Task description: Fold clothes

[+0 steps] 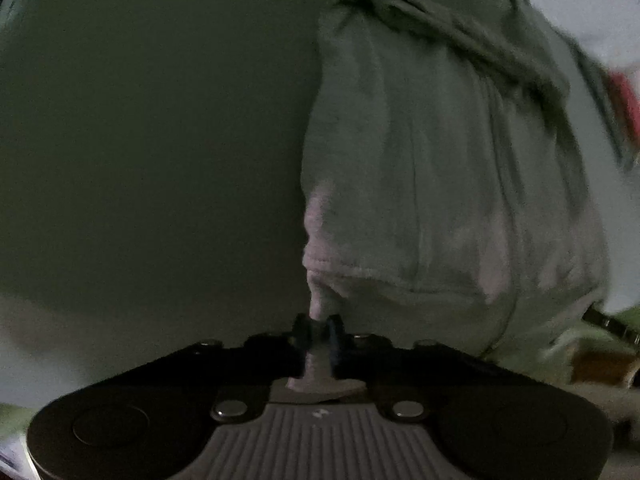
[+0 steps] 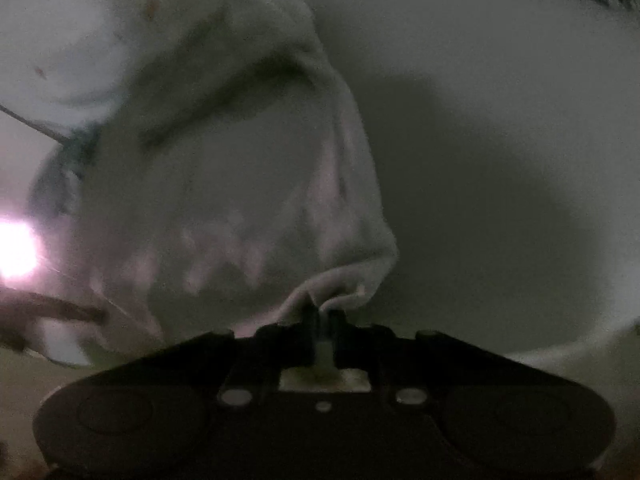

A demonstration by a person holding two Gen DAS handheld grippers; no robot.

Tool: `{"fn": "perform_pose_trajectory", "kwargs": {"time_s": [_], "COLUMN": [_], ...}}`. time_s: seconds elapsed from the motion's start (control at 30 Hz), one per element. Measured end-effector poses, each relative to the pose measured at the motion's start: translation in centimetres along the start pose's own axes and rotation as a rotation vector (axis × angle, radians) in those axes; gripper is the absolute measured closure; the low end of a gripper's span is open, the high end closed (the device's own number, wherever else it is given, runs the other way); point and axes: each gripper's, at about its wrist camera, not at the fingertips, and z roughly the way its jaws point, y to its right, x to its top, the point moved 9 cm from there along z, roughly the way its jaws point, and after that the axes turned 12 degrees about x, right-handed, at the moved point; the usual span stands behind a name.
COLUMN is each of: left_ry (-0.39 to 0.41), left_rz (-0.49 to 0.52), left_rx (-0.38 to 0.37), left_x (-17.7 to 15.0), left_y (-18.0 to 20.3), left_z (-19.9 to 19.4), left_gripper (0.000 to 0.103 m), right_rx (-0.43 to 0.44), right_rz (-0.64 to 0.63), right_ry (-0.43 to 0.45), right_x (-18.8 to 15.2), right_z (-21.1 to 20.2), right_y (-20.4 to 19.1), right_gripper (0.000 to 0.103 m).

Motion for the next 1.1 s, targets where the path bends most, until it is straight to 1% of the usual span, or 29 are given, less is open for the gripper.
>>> {"fn": "perform_pose_trajectory", "kwargs": {"time_s": [0.07, 0.13, 0.2, 0.3, 0.4, 0.53, 0.63, 0.73, 0.8, 0.83, 0.87, 0.9, 0.93, 0.97, 1.0, 1.03, 1.07, 1.1], "left_ry": [-0.005, 0.008, 0.026, 0.065, 0.118, 0.233, 0.310, 0.432, 0.517, 0.540, 0.561, 0.576, 0.597, 0.618, 0.644, 0.665, 0.672, 0.668], "left_rz": [-0.029, -0.039, -0.068, -0.132, -0.217, -0.293, -0.343, -0.407, -0.466, -0.521, -0.571, -0.592, -0.584, -0.570, -0.519, -0.451, -0.379, -0.323], "left_rx": [-0.019, -0.045, -0.084, -0.165, -0.267, -0.360, -0.418, -0.427, -0.417, -0.407, -0.397, -0.390, -0.377, -0.362, -0.335, -0.295, -0.241, -0.194], "left_x": [0.1, 0.3, 0.8, 2.2, 4.4, 8.7, 12.9, 19.1, 23.6, 25.6, 27.6, 29.0, 29.7, 30.4, 30.5, 30.3, 29.9, 29.2], "left_y": [-0.1, 0.2, 0.5, 1.1, 1.6, 1.4, 1.1, -0.1, -1.1, -1.9, -2.6, -3.0, -3.3, -3.4, -3.2, -2.6, -2.0, -1.6], "left_z": [-0.1, -0.6, -1.6, -3.7, -6.2, -10.0, -12.0, -14.3, -15.7, -15.9, -16.1, -16.3, -16.7, -17.1, -17.3, -17.2, -16.6, -15.5], "left_gripper": [0.098, 0.099, 0.100, 0.101, 0.101, 0.101, 0.103, 0.103, 0.103, 0.103, 0.103, 0.103, 0.103, 0.097, 0.082, 0.074, 0.060, 0.053], "right_rx": [0.077, 0.151, 0.214, 0.297, 0.344, 0.384, 0.392, 0.375, 0.301, 0.262, 0.223, 0.167, 0.108, 0.071, 0.048, 0.035, 0.020, -0.002], "right_rz": [-0.025, -0.044, -0.049, -0.040, -0.025, -0.001, -0.001, -0.044, -0.067, -0.078, -0.089, -0.086, -0.081, -0.086, -0.102, -0.132, -0.156, -0.175], "right_ry": [0.059, 0.115, 0.163, 0.241, 0.298, 0.374, 0.451, 0.530, 0.580, 0.604, 0.628, 0.635, 0.640, 0.629, 0.637, 0.654, 0.655, 0.634], "right_x": [1.8, 3.4, 5.1, 7.6, 10.2, 13.6, 18.2, 24.4, 28.8, 31.1, 33.3, 34.8, 36.3, 37.0, 37.2, 36.8, 36.4, 35.5], "right_z": [-1.2, -2.2, -3.4, -4.7, -5.3, -5.1, -4.9, -4.4, -2.6, -1.7, -0.8, 0.1, 0.9, 1.4, 1.3, 1.3, 1.5, 2.0], "right_y": [-1.8, -3.7, -5.2, -7.2, -8.2, -8.9, -8.8, -8.9, -8.7, -8.6, -8.5, -8.3, -8.0, -8.0, -8.0, -8.1, -8.0, -7.7], "right_gripper": [0.097, 0.097, 0.099, 0.100, 0.100, 0.100, 0.100, 0.100, 0.100, 0.100, 0.096, 0.086, 0.079, 0.065, 0.056, 0.052, 0.047, 0.047]}}
